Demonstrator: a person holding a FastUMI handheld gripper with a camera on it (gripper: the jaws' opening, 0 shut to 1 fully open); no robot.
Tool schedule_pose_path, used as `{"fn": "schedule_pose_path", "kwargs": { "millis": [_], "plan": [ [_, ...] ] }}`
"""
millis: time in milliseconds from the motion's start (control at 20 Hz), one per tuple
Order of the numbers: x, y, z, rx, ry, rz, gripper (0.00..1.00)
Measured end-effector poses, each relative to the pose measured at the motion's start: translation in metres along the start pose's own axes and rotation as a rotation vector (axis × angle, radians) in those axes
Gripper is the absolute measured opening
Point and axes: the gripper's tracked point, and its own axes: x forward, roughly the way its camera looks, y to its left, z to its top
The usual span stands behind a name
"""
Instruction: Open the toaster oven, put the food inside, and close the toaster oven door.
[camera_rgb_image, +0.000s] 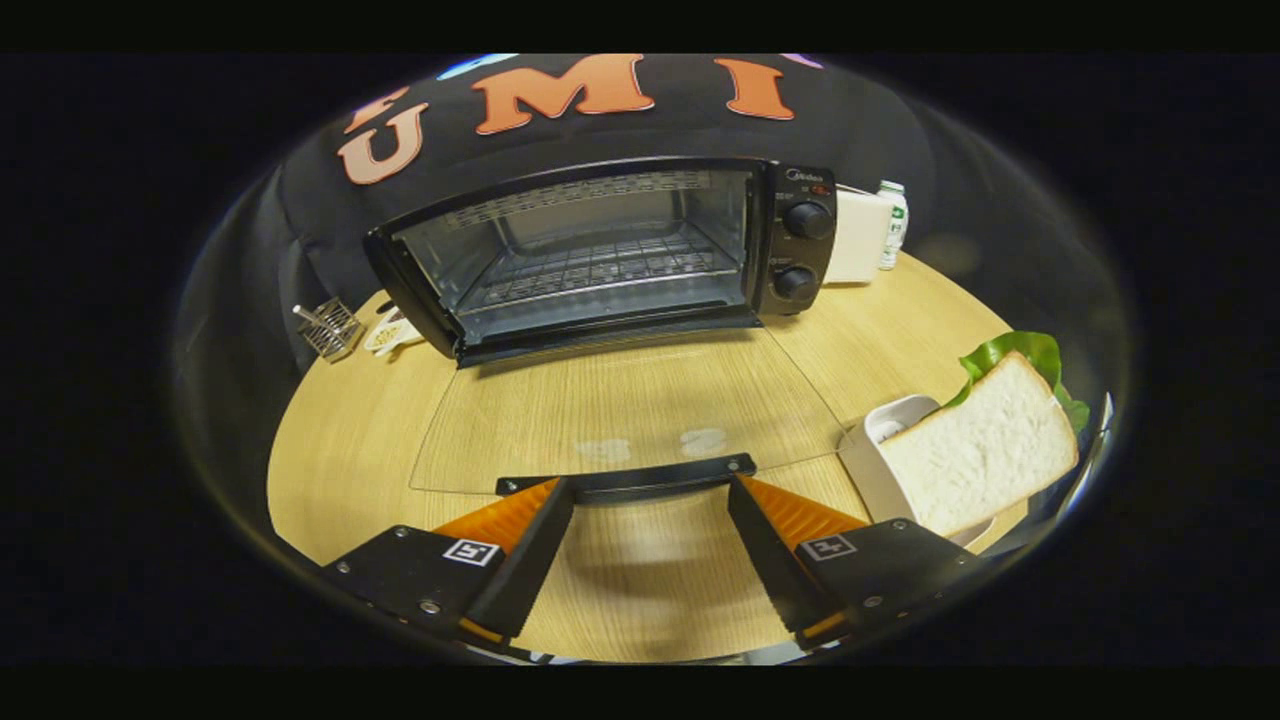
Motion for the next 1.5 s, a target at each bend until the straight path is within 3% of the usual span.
{"fn": "schedule_pose_path", "kwargs": {
  "millis": [400,700,900,1150,1500],
  "plan": [
    [-0.057,-0.033,0.053,-0.021,-0.077,0.020,0.94],
    [-0.089,-0.084,0.100,-0.079,-0.049,0.064,0.98],
    [-0.104,-0.115,0.100,-0.131,0.083,0.144,0.98],
    [-0.115,-0.166,0.093,-0.145,0.223,0.181,0.99],
    [-0.084,-0.205,0.061,-0.073,0.403,0.228,0.99]
  ]
}}
